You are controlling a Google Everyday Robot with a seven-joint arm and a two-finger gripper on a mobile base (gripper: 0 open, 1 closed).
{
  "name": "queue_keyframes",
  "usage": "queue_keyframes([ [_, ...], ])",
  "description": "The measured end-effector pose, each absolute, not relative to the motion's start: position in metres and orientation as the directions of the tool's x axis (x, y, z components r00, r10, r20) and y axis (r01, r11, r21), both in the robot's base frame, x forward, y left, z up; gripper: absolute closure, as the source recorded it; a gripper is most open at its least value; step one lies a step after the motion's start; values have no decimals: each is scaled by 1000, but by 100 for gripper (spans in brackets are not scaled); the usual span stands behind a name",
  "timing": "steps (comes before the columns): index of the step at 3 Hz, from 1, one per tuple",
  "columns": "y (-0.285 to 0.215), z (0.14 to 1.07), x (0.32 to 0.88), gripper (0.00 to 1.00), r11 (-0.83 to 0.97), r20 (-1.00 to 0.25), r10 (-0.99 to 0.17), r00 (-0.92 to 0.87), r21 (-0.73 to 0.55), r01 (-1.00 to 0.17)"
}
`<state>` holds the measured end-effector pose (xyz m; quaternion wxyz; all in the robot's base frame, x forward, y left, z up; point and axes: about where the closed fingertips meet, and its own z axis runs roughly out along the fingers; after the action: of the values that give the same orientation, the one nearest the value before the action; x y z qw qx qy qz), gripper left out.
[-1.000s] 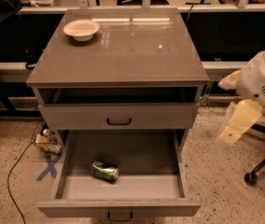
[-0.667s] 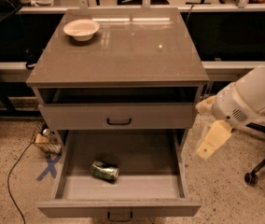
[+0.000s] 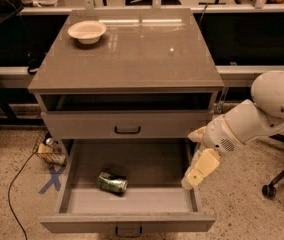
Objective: Pick green can from middle drawer and place on counter
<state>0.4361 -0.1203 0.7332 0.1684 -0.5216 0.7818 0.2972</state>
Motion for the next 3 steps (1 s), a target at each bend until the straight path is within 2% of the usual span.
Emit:
queue_keyframes([
  [2,-101,664,455,0,332,-561,-694,-450,305,-893],
  [3,-77,613,475,0,363,-613,-633,-473,304,-881],
])
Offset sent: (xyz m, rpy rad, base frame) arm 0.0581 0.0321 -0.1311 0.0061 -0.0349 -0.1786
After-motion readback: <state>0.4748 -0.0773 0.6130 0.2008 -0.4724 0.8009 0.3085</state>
